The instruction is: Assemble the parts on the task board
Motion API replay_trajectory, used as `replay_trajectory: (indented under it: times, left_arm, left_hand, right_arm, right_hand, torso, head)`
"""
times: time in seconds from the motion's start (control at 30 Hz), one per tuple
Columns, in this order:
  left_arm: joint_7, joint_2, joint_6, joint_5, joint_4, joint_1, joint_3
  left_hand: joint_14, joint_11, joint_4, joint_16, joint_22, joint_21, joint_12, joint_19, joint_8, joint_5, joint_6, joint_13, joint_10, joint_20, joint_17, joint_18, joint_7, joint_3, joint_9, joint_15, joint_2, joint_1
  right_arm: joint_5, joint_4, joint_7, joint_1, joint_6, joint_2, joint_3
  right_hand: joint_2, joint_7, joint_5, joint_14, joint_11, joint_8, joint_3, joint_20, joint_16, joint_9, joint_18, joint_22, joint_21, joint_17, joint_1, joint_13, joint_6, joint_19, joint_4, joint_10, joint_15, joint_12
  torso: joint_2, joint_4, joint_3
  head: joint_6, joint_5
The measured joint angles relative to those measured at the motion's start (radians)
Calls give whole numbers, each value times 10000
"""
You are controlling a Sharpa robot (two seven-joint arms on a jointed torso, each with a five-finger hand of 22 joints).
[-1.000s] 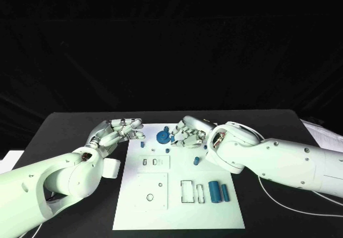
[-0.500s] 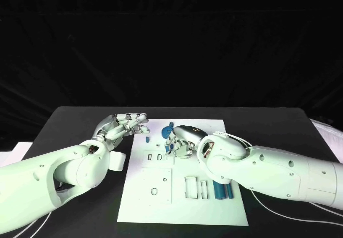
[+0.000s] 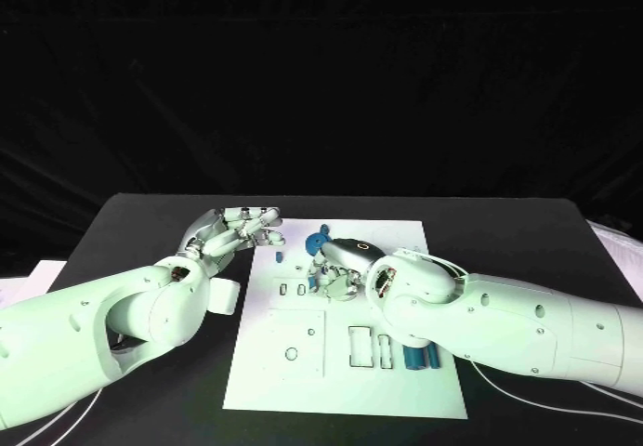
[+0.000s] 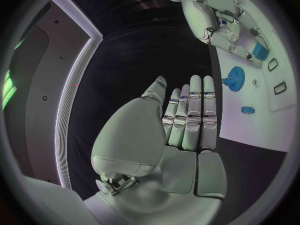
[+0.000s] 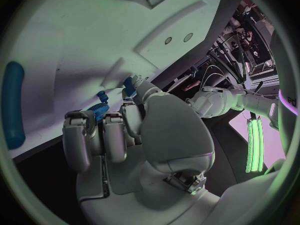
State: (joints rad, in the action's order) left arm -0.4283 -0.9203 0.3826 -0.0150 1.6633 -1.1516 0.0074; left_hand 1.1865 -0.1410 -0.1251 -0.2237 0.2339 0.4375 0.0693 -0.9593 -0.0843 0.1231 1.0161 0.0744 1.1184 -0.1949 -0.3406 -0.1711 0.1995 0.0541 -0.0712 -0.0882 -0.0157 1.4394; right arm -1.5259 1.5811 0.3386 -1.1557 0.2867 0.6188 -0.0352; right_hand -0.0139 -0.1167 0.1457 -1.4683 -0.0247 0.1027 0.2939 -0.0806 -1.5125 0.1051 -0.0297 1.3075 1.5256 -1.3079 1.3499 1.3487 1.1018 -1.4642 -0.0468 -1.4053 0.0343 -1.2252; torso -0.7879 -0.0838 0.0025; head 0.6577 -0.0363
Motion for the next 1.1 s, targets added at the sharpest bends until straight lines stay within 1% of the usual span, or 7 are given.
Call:
replay_trajectory:
  times: [0.27,0.3,0.53,0.77,0.9,1.0,1.1]
  left_arm:
    - [0,1,-8,1,1,0,0]
    - [0,2,-10,1,2,0,0]
    - [0,-1,-14,1,2,0,0]
    - [0,-8,-16,1,2,0,0]
    - [0,-9,-18,1,2,0,0]
    - [0,-11,-18,1,2,1,0]
    - [2,-12,-20,2,2,1,0]
  left_hand:
    - [0,0,0,0,-1,0,0,0,0,0,0,0,0,0,0,0,0,0,0,0,0,0]
    - [0,0,0,0,-1,0,0,0,0,0,0,0,0,0,0,1,0,0,0,0,0,0]
    - [0,0,0,0,-2,0,0,0,0,0,0,0,0,0,1,0,0,0,0,0,0,0]
    - [0,0,31,33,1,0,0,0,41,0,0,0,0,0,-13,0,0,31,0,0,40,40]
    - [0,0,31,40,8,0,0,0,41,0,0,0,0,0,-19,0,0,31,0,0,52,52]
    - [0,0,31,40,8,0,0,0,41,0,0,0,0,0,-19,0,0,31,0,0,52,52]
    - [0,0,31,39,8,0,0,0,41,0,0,0,0,0,-18,0,0,31,0,0,52,52]
  right_arm:
    - [-52,20,0,31,-77,-80,-10]
    - [-60,26,0,34,-88,-82,-12]
    - [-231,69,-8,43,-161,-52,-19]
    - [-432,103,5,46,-221,-18,-28]
    - [-544,111,44,50,-224,-5,-35]
    - [-613,113,79,56,-219,2,-39]
    - [-668,122,106,58,-203,1,-45]
  right_hand:
    - [-26,-16,1,0,0,1,-1,0,0,6,0,0,0,1,-25,-20,16,0,0,0,0,41]
    - [-78,-16,1,0,0,2,-1,0,0,19,0,0,0,1,-77,-103,17,0,0,0,0,43]
    - [-159,-9,0,0,0,4,-30,0,4,139,0,-1,-1,2,-159,-248,25,0,-29,0,0,80]
    - [-222,16,0,0,0,4,-57,-1,38,129,0,-1,-35,3,-221,-375,52,0,-55,0,0,179]
    - [-387,52,103,0,-21,4,-101,-1,38,100,0,-2,-35,4,-386,-530,88,0,-100,86,0,297]
    - [-551,60,344,0,-69,-78,-251,-1,78,87,-1,-2,-76,4,-553,-545,96,0,-138,142,-1,378]
    - [-724,-80,481,0,-104,-185,-404,-1,78,56,0,-2,-76,4,-727,-549,-51,0,-210,179,-1,452]
  torso:
    - [2,0,0]
    - [3,0,0]
    - [4,0,-2]
    - [4,1,-1]
    - [4,0,-1]
    - [3,0,-1]
    - [2,0,-1]
  head:
    - [35,31]
    - [39,31]
    - [71,25]
    - [83,24]
    - [92,15]
    - [98,8]
    - [103,0]
